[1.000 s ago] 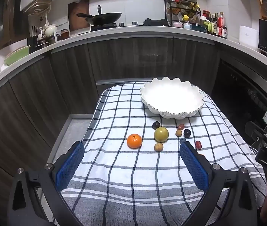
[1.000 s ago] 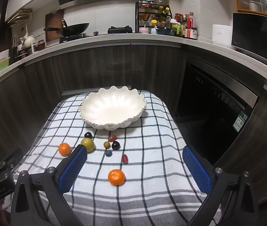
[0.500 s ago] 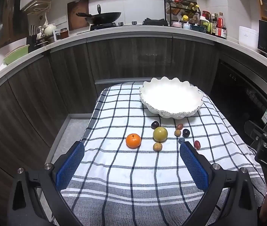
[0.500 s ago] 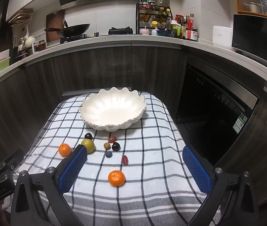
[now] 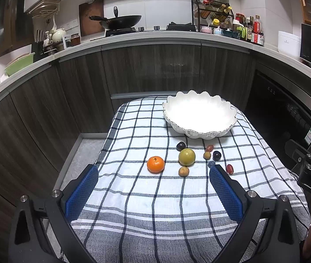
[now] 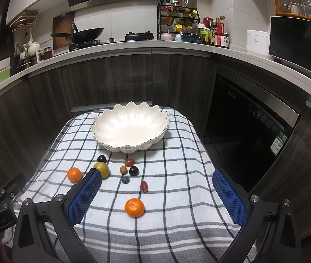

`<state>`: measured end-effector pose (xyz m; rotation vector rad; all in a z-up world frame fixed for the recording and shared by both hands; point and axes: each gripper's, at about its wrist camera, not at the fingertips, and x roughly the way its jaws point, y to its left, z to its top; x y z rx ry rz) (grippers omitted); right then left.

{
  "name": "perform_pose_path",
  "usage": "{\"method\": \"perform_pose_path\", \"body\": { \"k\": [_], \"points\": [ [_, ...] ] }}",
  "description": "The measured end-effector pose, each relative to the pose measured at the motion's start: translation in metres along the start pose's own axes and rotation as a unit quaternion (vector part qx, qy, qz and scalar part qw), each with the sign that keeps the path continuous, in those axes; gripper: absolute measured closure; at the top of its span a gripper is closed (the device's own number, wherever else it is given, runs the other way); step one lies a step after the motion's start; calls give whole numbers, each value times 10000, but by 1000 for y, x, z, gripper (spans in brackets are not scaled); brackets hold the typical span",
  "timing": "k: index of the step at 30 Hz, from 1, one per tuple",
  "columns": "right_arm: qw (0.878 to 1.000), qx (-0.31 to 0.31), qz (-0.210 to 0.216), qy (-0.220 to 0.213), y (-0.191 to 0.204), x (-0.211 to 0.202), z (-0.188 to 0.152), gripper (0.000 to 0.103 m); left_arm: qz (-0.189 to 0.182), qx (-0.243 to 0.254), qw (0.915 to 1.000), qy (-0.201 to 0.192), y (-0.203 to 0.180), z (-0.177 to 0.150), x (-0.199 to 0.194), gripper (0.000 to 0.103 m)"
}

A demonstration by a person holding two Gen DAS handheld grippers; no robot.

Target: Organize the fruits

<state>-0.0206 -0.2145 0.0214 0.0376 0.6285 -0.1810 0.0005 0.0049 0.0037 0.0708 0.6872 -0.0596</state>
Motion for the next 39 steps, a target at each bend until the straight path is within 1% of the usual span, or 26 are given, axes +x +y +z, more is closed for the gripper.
{"method": "perform_pose_path", "body": {
  "k": [39],
  "points": [
    [10000,-7,-1,-63,-1,-4,3,0,-3,-11,10000,-30,3,4,-3,0]
  ]
}}
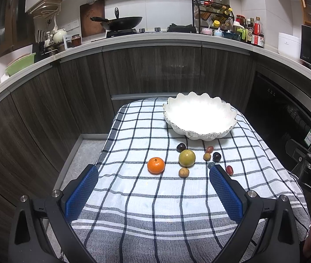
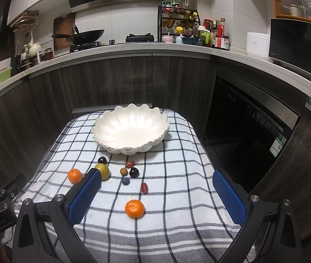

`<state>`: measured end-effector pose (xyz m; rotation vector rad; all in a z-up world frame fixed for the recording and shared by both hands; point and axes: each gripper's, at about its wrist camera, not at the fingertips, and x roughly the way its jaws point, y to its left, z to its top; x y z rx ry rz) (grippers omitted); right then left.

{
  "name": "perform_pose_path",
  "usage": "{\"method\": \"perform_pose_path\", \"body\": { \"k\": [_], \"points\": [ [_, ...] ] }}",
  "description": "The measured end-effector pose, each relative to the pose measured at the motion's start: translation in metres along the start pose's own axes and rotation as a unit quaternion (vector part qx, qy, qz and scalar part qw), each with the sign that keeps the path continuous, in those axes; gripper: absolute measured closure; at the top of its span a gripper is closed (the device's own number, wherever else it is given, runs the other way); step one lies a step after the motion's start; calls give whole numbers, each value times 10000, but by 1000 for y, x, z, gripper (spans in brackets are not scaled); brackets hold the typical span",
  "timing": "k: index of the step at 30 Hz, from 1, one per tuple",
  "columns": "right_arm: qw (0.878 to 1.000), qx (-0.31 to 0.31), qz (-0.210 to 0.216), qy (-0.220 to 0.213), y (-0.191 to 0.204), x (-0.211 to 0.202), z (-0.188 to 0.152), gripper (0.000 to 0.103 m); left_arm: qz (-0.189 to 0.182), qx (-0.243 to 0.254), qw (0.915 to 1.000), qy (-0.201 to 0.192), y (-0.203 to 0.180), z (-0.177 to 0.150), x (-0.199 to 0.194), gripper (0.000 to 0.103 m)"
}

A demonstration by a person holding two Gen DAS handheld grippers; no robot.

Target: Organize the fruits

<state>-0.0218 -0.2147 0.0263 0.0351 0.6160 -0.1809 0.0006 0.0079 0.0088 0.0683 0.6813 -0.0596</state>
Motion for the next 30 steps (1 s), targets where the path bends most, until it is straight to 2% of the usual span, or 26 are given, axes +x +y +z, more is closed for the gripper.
{"method": "perform_pose_path", "body": {
  "k": [30],
  "points": [
    [10000,-65,2,-76,3,-2,0,0,41,45,10000,-20,2,3,-5,0]
  ]
}}
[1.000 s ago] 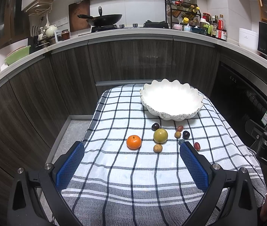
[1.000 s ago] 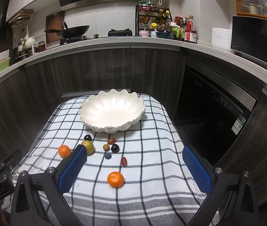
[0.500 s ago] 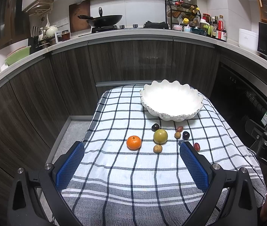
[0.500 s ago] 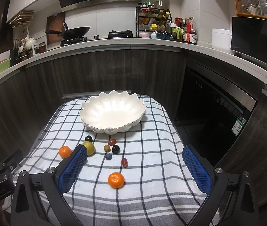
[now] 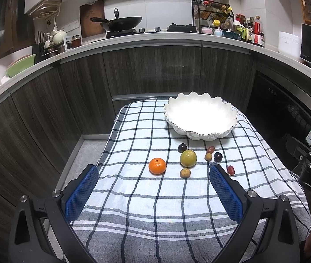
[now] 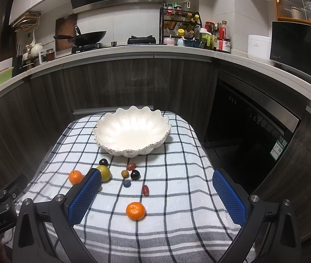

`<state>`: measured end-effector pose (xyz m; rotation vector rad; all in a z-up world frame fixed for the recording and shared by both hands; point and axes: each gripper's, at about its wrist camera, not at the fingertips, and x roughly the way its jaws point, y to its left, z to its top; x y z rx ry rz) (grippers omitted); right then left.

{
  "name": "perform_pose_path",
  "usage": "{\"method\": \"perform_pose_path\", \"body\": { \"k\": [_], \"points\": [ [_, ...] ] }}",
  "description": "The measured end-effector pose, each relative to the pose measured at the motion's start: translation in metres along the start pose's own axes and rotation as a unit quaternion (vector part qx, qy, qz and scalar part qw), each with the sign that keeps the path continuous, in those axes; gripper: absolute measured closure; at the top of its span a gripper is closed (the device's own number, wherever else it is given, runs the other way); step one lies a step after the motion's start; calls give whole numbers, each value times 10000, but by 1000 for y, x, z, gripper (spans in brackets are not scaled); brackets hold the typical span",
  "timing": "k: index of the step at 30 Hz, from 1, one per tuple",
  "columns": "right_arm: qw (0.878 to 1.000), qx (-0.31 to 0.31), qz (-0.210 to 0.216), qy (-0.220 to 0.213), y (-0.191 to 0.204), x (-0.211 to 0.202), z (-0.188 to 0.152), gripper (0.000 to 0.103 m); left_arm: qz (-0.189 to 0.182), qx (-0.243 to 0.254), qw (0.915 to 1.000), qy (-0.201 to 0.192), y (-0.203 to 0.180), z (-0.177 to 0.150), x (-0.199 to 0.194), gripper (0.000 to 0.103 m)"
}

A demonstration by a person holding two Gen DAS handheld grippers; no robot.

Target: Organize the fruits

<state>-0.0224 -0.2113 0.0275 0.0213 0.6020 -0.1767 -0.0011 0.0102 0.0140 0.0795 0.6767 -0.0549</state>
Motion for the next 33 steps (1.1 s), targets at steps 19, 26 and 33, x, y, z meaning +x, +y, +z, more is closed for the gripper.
{"method": "perform_pose_path", "body": {
  "k": [19,26,33],
  "points": [
    [9994,-82,4,327,4,36,6,1,-312,501,9977,332,-17,8,46,5],
    [9982,-119,27,590,13,64,4,1,-404,602,9960,528,-18,10,75,5],
    [9964,-157,55,837,21,90,-1,4,-570,860,9914,802,-23,10,112,15]
  ]
}}
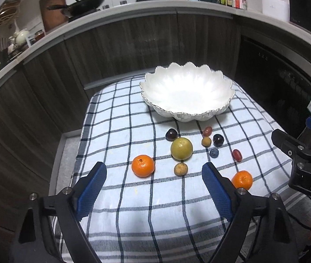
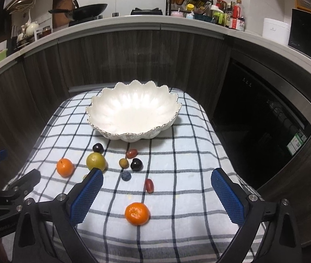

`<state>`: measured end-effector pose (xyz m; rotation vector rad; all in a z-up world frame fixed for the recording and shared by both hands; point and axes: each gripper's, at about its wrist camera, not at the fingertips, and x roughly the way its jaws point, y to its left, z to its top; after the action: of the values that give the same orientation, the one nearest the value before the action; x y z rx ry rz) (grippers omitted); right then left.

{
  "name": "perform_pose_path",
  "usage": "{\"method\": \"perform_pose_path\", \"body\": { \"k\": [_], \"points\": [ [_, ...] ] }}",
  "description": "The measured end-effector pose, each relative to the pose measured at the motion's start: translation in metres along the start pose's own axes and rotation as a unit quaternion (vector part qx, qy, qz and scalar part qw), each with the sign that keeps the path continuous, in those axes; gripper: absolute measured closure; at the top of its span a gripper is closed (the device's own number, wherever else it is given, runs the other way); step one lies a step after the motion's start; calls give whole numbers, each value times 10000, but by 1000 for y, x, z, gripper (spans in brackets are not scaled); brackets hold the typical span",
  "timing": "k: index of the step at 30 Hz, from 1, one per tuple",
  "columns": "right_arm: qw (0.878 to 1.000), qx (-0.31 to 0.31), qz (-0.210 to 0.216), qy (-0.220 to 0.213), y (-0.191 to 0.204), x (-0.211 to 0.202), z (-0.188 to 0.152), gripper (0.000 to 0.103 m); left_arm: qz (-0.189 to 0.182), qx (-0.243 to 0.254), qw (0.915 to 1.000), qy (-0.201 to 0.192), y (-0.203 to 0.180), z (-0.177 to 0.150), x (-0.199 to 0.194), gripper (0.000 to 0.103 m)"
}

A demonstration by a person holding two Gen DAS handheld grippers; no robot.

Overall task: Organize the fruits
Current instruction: 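Reach the right gripper to the mandarin while the left gripper approaches the brown fruit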

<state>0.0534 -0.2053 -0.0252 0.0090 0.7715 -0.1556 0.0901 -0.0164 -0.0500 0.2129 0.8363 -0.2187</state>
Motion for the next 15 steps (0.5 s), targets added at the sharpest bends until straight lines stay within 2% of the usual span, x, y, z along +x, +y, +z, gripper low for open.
{"method": "perform_pose_path", "body": {
  "k": [8,10,15],
  "points": [
    [9996,-56,37,274,7,27,-4,13,-270,270,9990,218,-6,-3,34,26],
    [9994,-90,27,333,9,33,-6,15,-316,345,9985,301,-9,-5,42,31],
    [9986,-93,60,522,10,48,-13,19,-417,471,9970,441,-16,-7,59,34]
  ]
}}
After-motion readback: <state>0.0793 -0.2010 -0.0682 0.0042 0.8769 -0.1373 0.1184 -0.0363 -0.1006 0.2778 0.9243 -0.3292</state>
